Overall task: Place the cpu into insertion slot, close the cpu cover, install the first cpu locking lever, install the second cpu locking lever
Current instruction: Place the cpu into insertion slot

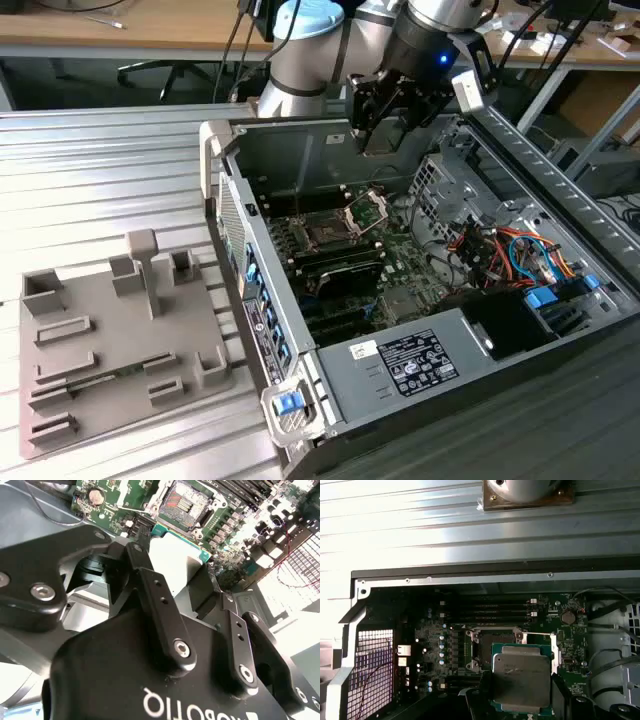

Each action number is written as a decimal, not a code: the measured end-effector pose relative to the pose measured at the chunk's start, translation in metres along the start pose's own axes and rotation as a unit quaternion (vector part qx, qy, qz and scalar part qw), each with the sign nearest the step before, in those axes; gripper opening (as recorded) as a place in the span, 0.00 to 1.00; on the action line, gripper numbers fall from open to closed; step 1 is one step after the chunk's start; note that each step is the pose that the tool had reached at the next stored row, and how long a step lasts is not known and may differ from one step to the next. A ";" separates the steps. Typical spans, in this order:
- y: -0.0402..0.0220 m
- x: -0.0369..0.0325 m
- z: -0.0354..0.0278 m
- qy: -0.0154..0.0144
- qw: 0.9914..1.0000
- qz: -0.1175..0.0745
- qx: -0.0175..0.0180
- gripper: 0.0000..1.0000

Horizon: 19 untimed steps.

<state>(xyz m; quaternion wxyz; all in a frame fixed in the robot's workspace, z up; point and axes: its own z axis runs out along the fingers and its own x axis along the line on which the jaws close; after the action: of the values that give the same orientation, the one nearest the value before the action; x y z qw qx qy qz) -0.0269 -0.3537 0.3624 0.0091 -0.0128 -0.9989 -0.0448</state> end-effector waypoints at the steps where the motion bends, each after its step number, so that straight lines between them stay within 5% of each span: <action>1: 0.0000 0.0000 0.0000 0.000 1.000 0.000 0.000 0.55; 19: -0.0003 0.0008 0.0026 0.000 1.000 0.000 0.000 0.55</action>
<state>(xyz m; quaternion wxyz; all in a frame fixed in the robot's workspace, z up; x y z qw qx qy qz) -0.0278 -0.3537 0.3598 0.0091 -0.0128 -0.9989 -0.0448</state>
